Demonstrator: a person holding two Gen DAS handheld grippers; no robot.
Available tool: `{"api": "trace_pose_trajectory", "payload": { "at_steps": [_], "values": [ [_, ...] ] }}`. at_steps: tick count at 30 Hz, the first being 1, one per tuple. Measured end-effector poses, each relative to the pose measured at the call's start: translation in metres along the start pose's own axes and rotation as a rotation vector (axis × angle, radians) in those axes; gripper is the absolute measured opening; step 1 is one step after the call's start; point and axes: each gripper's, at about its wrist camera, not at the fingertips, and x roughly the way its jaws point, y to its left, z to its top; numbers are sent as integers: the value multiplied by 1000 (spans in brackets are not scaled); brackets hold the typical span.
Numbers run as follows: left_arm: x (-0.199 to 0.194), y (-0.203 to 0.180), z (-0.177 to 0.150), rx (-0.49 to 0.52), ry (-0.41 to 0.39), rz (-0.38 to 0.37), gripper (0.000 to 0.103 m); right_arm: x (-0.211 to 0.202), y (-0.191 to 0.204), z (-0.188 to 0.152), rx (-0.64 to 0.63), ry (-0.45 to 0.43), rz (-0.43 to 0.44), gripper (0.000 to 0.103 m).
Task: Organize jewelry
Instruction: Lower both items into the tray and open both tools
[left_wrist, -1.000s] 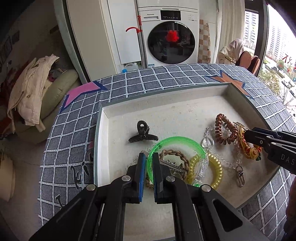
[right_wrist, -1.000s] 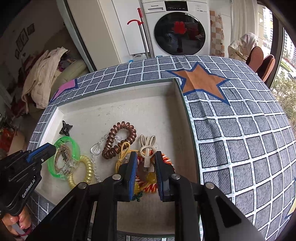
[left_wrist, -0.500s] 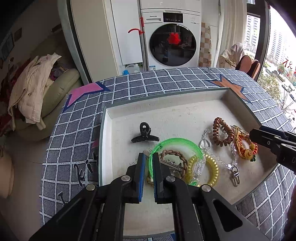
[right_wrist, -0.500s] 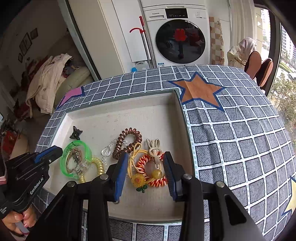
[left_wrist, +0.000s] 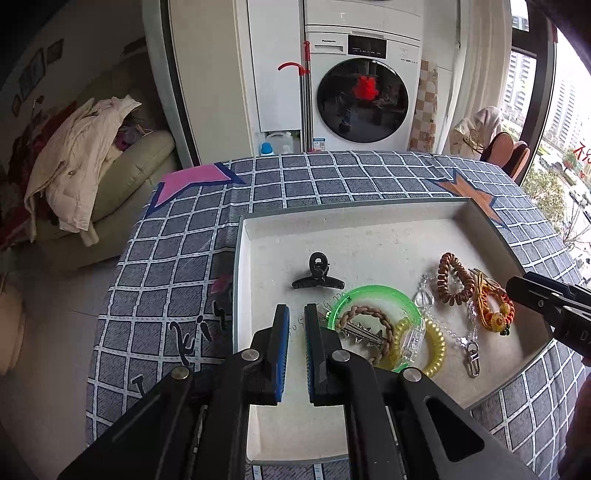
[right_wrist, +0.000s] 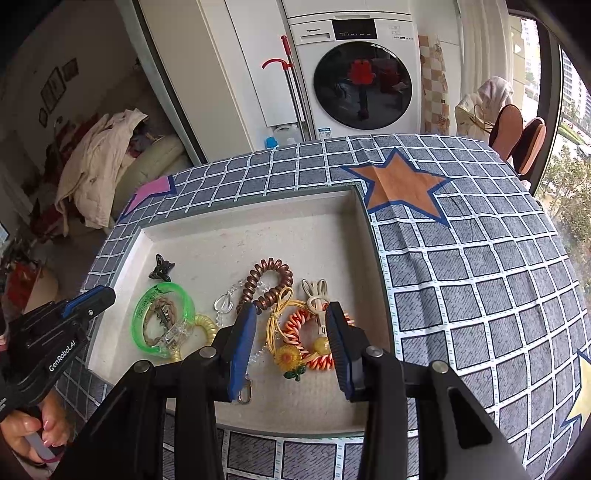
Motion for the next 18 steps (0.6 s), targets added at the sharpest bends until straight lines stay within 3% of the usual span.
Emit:
{"api": "trace_pose_trajectory", "payload": {
  "at_steps": [3, 4, 5, 6, 8, 15, 18],
  "values": [
    [-1, 3, 0, -4, 3, -2, 28, -1, 1, -1, 0, 0, -1, 43],
    [-1, 4, 0, -8, 6, -10, 35, -1, 1, -1, 2, 1, 1, 43],
    [-1, 5, -1, -13, 10, -7, 88, -1, 0, -1, 2, 1, 1, 43],
    [-3, 7, -1, -26, 5, 19, 103, -2, 0, 0, 2, 0, 0, 43],
    [-9, 9, 0, -28, -40, 43, 103, -3, 0, 0, 3, -1, 1, 43],
    [-11, 8, 1, -11, -40, 58, 103, -5, 4, 0, -12, 0, -5, 43],
    [-11, 6, -2, -2, -37, 60, 103, -6, 8, -2, -27, -1, -2, 59]
  ]
}}
